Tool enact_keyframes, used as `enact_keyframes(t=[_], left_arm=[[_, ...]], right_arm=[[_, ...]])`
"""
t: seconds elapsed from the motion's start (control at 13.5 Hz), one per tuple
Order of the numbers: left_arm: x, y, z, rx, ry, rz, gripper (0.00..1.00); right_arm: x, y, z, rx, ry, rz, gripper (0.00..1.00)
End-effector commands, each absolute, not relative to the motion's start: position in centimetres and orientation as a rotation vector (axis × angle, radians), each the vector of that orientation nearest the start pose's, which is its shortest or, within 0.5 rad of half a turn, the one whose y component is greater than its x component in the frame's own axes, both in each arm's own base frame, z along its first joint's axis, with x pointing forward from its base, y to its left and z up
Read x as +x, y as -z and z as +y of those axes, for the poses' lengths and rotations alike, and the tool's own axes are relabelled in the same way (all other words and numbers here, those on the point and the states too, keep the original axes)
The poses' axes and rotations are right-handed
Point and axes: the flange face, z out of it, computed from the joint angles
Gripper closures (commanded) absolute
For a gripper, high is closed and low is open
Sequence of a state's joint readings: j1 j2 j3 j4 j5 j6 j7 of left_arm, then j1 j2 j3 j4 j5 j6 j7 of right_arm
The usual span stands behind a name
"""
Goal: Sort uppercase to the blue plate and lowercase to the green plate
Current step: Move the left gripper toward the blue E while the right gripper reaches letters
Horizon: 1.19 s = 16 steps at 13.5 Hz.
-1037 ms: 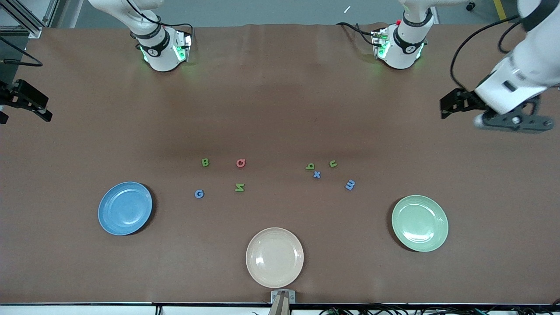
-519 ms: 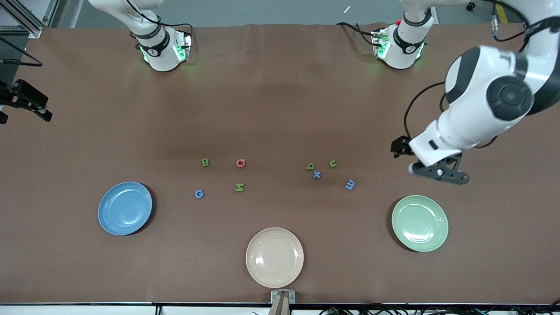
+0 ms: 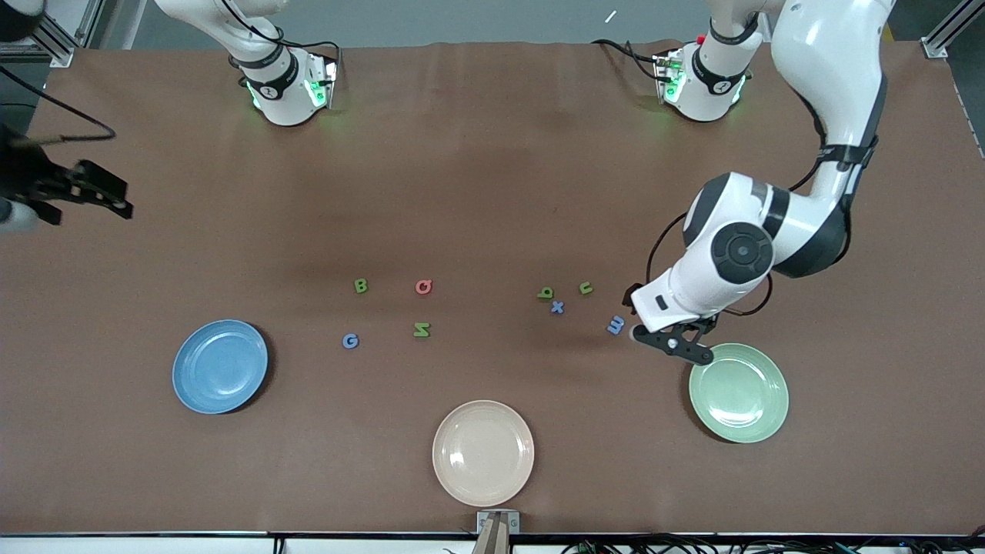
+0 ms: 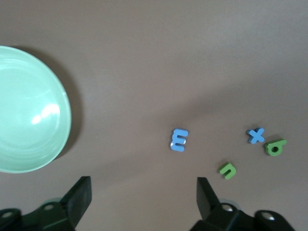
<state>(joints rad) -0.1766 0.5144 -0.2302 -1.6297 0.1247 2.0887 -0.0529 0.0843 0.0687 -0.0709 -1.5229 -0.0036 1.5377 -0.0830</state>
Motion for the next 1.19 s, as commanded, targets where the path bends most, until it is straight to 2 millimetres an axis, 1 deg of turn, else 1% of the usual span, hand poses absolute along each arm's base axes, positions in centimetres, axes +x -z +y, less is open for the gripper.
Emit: enact_keyframes(t=[0.0, 0.07, 0.22, 0.3, 0.44, 0.52, 0.59, 0.67, 0.74, 0.89, 1.04, 1.11], left_arm=[[62.5, -29.5, -25.1, -3.075, 0.002, 0.642, 0.08], [62.1, -27.7, -25.3, -3.083, 0.017, 0.652, 0.1], [61.1, -26.2, -27.0, -3.058, -0.001, 0.707, 0.16], [60.8, -25.2, -27.4, -3.037, -0.016, 0.733, 0.2], [60.8, -23.7, -27.6, -3.026, -0.011, 0.752, 0.22], [60.9, -23.0, -27.7, -3.033, 0.006, 0.754, 0.22], [60.9, -22.1, -27.6, -3.039, 0.008, 0.754, 0.24], [60.9, -21.4, -27.9, -3.045, 0.016, 0.758, 0.25], [61.0, -20.9, -27.8, -3.045, 0.026, 0.761, 0.26], [60.9, -19.8, -27.7, -3.052, 0.027, 0.761, 0.28], [60.7, -19.3, -27.6, -3.049, 0.012, 0.761, 0.32], [60.5, -18.8, -27.6, -3.049, 0.0, 0.761, 0.33]], right_arm=[[59.4, -56.4, 2.0, -3.133, -0.185, -0.142, 0.0], [60.0, -55.3, 2.1, -3.127, -0.203, -0.141, 0.0], [61.1, -54.1, 2.6, -3.129, -0.17, -0.155, 0.0], [61.9, -52.6, 2.8, -3.132, -0.177, -0.162, 0.0], [63.1, -50.9, 3.1, -3.13, -0.151, -0.171, 0.0], [63.9, -49.3, 3.7, -3.131, -0.15, -0.185, 0.0], [64.6, -47.1, 4.6, -3.132, -0.174, -0.209, 0.0], [65.1, -45.7, 5.4, -3.131, -0.182, -0.223, 0.0], [65.7, -44.0, 5.6, -3.133, -0.191, -0.225, 0.0], [66.4, -41.5, 7.0, -3.13, -0.192, -0.258, 0.0], [67.0, -38.5, 8.9, -3.133, -0.211, -0.257, 0.0], [67.4, -37.3, 9.9, -3.111, -0.187, -0.191, 0.0]])
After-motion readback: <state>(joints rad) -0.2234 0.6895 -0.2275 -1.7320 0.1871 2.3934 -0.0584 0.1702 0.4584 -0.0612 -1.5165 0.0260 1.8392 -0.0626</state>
